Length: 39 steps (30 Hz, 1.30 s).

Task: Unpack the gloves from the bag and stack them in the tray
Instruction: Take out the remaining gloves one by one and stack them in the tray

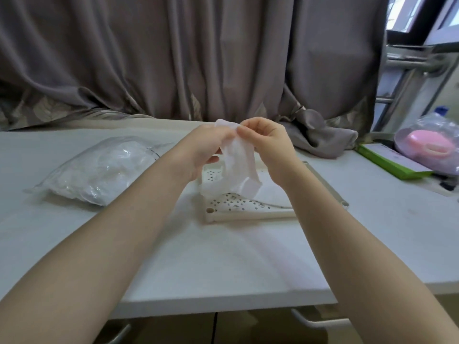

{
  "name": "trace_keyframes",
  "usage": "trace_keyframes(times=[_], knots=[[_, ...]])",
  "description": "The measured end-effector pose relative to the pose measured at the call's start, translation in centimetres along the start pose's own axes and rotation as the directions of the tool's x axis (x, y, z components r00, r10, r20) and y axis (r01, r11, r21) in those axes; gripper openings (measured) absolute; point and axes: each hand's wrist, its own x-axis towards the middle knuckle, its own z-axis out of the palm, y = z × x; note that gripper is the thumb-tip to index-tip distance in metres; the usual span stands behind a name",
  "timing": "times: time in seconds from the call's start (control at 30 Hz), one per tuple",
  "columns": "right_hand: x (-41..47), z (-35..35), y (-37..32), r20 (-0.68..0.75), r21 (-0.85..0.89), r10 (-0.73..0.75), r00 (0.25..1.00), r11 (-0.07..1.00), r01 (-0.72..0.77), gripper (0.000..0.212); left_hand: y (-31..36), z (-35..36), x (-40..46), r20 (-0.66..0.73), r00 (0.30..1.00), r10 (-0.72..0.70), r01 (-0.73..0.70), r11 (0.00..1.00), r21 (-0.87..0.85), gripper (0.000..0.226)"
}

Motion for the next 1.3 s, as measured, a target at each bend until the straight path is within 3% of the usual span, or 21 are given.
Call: trace_keyframes(times=[0.1,0.17,0.27,0.37,0.57,0.7,0.83,0.9,0.97,1.03,1.13,1.3], knots=[[0.0,-2.3,0.3,0.194,-0.025,0.075,0.978,0.997,-0.071,0.014,0.7,0.7,0.2,0.091,0.995,0.03,-0.018,0.992,-0.127,0.024],[-0.3,-3.8,0.1,0.296,-0.042,0.057,0.953,0.998,-0.047,0.018,1.4,1.2,0.5,0.045,0.999,0.025,-0.015,0.977,-0.215,0.027],[-0.3,-6.5,-0.2,0.307,-0.061,0.104,0.946,0.994,-0.089,0.029,1.7,2.1,1.5,-0.069,0.997,0.033,-0.049,0.969,-0.243,0.017],[-0.1,-9.1,0.3,0.265,-0.113,0.251,0.931,0.967,-0.229,0.01,1.4,3.2,2.3,-0.123,0.991,0.054,-0.077,0.978,-0.195,0.017],[-1.1,-13.0,2.8,0.378,-0.367,0.495,0.783,0.856,-0.364,0.014,-2.8,3.9,3.9,-0.233,0.972,0.033,-0.025,0.999,0.034,0.036],[-0.4,-14.7,4.9,0.255,-0.491,0.584,0.771,0.765,-0.417,0.019,-4.8,4.1,4.0,-0.306,0.951,0.04,0.015,0.985,0.174,0.041],[0.7,-15.3,5.8,0.21,-0.526,0.585,0.784,0.743,-0.414,0.033,-5.6,5.3,4.1,-0.263,0.964,0.038,0.057,0.937,0.346,0.044],[1.3,-15.5,6.0,0.168,-0.574,0.567,0.806,0.721,-0.388,0.037,-5.7,5.4,4.6,-0.243,0.97,0.016,0.071,0.936,0.346,0.037],[1.9,-15.7,6.4,0.078,-0.729,0.523,0.848,0.611,-0.31,0.027,-5.8,5.3,5.2,-0.208,0.978,0.0,0.082,0.919,0.386,0.021],[2.4,-15.6,6.9,0.006,-0.837,0.485,0.874,0.481,-0.261,0.014,-6.4,5.2,5.8,-0.174,0.985,-0.008,0.097,0.856,0.508,0.02],[3.4,-14.9,8.0,-0.02,-0.83,0.392,0.92,0.506,-0.233,0.014,-7.0,5.2,6.4,-0.132,0.991,-0.017,0.112,0.65,0.752,0.04],[4.2,-13.5,9.5,-0.021,-0.937,0.261,0.965,0.331,-0.11,0.02,-7.4,4.4,6.9,-0.095,0.995,-0.016,0.092,0.465,0.881,0.053]])
